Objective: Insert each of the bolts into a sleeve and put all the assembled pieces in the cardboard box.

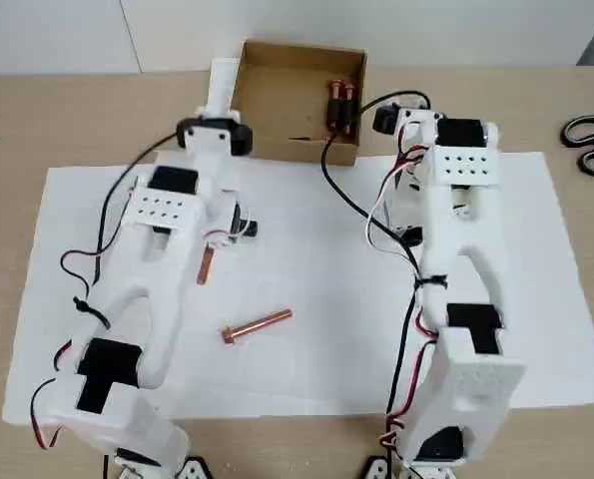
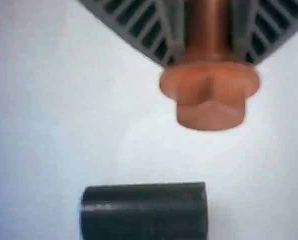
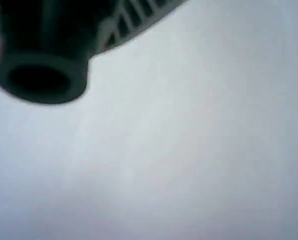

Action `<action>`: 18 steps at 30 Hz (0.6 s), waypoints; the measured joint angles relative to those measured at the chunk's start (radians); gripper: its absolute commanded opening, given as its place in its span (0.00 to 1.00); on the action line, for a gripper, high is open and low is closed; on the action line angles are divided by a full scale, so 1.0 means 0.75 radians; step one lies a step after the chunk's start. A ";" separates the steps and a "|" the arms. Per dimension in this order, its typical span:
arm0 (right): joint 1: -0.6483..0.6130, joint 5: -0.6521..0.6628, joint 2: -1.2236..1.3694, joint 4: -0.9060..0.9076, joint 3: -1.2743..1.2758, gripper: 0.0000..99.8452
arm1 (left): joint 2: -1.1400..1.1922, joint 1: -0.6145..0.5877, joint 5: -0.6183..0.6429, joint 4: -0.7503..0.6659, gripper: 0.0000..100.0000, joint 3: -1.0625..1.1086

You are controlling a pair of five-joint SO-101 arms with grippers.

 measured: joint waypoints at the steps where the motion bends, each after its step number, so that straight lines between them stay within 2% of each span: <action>1: -0.002 0.000 -0.049 0.006 0.000 0.00 | 0.000 0.000 -0.006 0.037 0.01 -0.049; 12: -0.002 0.000 -0.726 0.025 0.004 0.00 | 0.000 -0.004 -0.004 0.454 0.01 -0.630; 18: -0.002 0.000 -1.066 0.037 0.160 0.00 | -0.016 -0.006 -0.002 0.509 0.01 -0.827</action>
